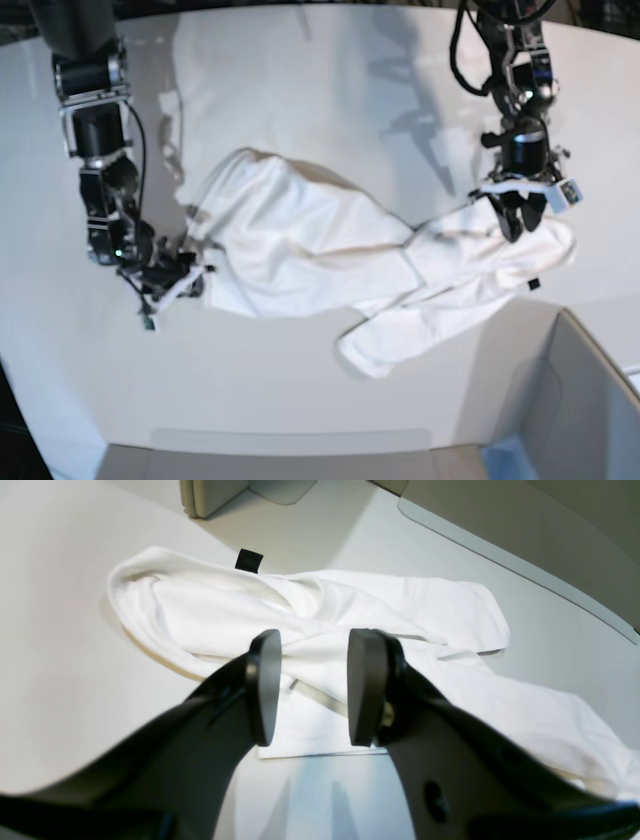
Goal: Layout the t-shirt on the table in an organized manner, then fold the t-shirt properly
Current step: 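Grasp the shirt edge nearest the right gripper and pull it outward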
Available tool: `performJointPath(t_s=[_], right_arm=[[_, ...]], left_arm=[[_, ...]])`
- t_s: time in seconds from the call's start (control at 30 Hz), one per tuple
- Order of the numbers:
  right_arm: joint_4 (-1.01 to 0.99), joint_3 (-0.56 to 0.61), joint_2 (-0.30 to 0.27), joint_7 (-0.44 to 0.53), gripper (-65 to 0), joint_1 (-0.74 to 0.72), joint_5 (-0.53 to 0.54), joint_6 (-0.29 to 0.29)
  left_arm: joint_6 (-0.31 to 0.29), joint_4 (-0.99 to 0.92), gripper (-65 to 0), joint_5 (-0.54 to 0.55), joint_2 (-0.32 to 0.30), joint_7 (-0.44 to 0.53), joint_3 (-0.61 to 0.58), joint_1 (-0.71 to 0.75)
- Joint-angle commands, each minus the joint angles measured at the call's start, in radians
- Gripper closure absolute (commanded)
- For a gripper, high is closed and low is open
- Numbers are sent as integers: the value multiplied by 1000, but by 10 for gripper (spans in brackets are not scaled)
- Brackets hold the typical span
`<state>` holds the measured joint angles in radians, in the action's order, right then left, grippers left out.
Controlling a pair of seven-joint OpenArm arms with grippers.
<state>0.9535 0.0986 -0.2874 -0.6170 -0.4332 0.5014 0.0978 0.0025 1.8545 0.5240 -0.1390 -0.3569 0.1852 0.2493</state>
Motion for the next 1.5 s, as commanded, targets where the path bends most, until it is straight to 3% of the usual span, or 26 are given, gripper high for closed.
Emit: performJointPath(t_s=[0.0,0.03,0.3,0.53,0.67,0.77,0.9,0.97,1.03,1.13,1.3,1.47], right_arm=[[3,2,-3,-30,-50,-25,0,4],[2,2,-3,-28,0,-25,0,4],[46,2,-22,-25,0,-39,-5,4],[502,6,-52,-33,0,-6,-77,20],[773,36,-60,-120,0,101,-77,96],[919,33,-100,-143,0,236,-79,130],[1111,8,-163,-139,0,451,-79,136],[1120,-9,-187,-106,0,551,-70,138],[1116,-27,-252,-33,0,650,-66,138],[1111,-32,-307,-16,0,784,-66,136],[1074,-46,-307,-19,0,882,-70,128],[1059,-188,-187,-132,0,911,-68,130]], left_arm=[[-6,14,-225,-6,-7,31,3,-6],[-6,10,-225,-6,-7,31,3,-6],[-6,-22,-225,-3,-7,31,3,-8],[-6,-28,-225,-2,-7,31,4,-29],[-6,-43,-225,-2,-6,31,3,-38],[-6,-57,-225,-2,-6,31,7,-40],[-6,-72,-225,-2,-7,31,10,-41],[-6,-77,-225,-5,-7,31,10,-41],[-6,-77,-225,-2,-7,31,4,-41],[-6,-79,-225,-2,-7,31,9,-41],[-6,-92,-225,-6,-11,31,4,-41],[-6,-143,-225,-5,-11,31,3,-43]])
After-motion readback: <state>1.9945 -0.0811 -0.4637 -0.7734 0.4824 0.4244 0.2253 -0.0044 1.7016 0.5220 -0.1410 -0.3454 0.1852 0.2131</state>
